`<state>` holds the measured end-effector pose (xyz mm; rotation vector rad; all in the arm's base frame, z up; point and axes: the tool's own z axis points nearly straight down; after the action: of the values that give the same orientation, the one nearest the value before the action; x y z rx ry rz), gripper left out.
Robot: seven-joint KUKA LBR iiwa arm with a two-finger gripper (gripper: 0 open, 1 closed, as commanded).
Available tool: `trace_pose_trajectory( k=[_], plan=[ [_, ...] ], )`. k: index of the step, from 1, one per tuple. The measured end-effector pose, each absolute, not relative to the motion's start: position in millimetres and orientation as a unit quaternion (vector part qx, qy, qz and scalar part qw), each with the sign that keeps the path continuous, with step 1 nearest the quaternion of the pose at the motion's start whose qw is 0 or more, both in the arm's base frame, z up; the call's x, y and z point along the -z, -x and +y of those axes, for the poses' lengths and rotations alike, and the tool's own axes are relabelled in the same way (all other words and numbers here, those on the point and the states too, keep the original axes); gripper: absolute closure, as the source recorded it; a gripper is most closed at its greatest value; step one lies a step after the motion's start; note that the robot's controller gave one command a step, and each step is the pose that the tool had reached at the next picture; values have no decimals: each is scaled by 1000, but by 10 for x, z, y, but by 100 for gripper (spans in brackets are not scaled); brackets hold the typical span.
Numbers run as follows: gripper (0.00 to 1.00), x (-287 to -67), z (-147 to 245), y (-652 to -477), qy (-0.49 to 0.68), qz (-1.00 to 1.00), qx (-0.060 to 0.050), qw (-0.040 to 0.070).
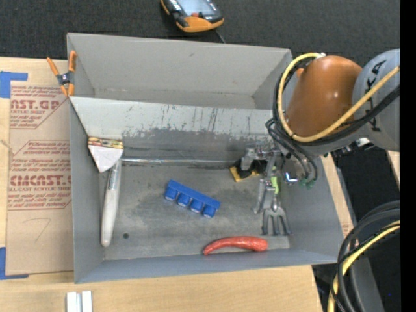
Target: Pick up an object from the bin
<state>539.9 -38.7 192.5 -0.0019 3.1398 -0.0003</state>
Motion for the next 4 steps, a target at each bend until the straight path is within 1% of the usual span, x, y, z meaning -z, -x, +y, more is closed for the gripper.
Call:
trace_pose_trajectory(
  k=[1,2,3,4],
  plan=[
    [0,-1925,-387,-5399,1,1000,0,1],
    [0,-1503,-133,-5176,1,1000,-1,0],
    [0,-1205,37,-5324,11,1000,0,5],
    [0,-739,528,-5123,-12,1000,-1,2]
  ],
)
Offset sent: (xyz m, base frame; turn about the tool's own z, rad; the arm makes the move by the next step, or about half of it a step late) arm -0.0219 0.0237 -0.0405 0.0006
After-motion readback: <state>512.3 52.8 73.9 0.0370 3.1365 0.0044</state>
